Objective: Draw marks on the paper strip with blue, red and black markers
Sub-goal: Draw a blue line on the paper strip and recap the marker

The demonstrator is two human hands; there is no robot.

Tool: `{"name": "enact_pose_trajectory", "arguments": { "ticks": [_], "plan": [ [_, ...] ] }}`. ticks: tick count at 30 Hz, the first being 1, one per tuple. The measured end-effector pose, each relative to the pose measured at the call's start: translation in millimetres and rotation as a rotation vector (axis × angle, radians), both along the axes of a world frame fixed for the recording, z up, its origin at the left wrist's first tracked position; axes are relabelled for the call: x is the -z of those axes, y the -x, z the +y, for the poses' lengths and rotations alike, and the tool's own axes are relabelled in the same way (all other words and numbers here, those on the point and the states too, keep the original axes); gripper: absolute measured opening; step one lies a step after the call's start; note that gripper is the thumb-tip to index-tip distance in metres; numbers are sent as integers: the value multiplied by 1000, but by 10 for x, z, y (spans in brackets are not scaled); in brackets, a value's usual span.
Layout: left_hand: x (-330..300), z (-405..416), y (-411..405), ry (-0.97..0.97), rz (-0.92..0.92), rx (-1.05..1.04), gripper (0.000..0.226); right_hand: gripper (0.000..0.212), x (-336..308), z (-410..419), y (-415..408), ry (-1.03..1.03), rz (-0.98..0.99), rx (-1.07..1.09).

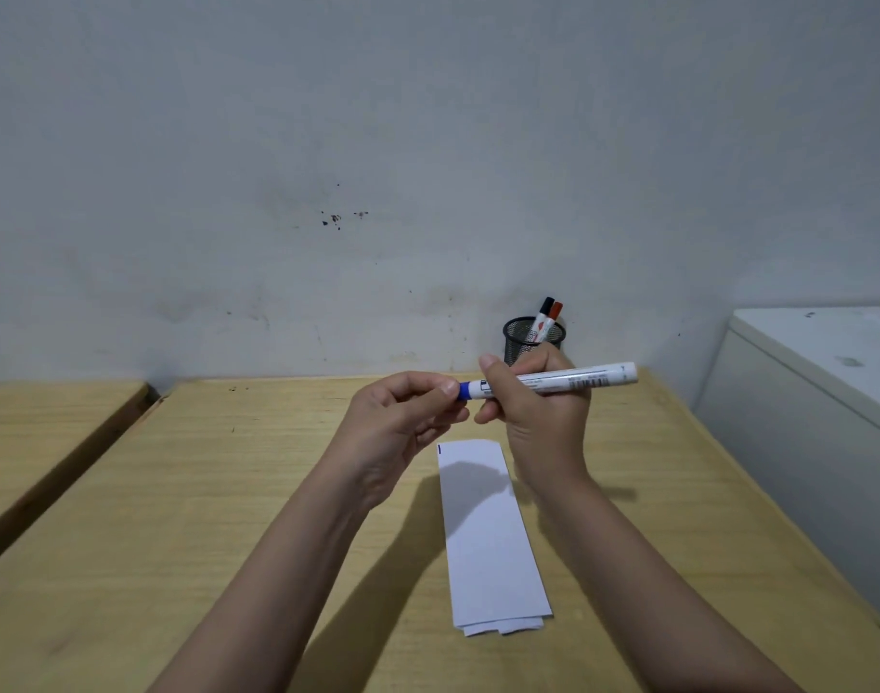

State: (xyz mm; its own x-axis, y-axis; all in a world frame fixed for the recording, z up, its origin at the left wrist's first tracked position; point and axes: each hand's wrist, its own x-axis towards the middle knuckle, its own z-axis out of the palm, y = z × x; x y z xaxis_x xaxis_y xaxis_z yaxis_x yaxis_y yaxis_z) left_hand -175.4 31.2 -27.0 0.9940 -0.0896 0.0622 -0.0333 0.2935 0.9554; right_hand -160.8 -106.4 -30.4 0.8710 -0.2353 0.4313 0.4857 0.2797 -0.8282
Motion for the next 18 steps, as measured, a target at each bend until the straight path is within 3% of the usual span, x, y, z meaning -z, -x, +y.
{"name": "enact_pose_trajectory", "arguments": {
  "ticks": [3,8,13,15,18],
  "plan": [
    [31,13,71,-33,-4,-30,5,34,30,29,71,25,78,-51],
    [63,88,76,-111,-68,-323,4,44,-5,-21,167,237,477,-213],
    [-6,130,111,-363,-224,-438,4,26,6,-164,265,636,15,99],
    [-62,74,103,-428,-246,-393,7,22,-30,-195,221,794,-97,131],
    [-164,-34,56,-463,-276,-342,6,19,-52,-242,146,838,-205,92]
  ]
}}
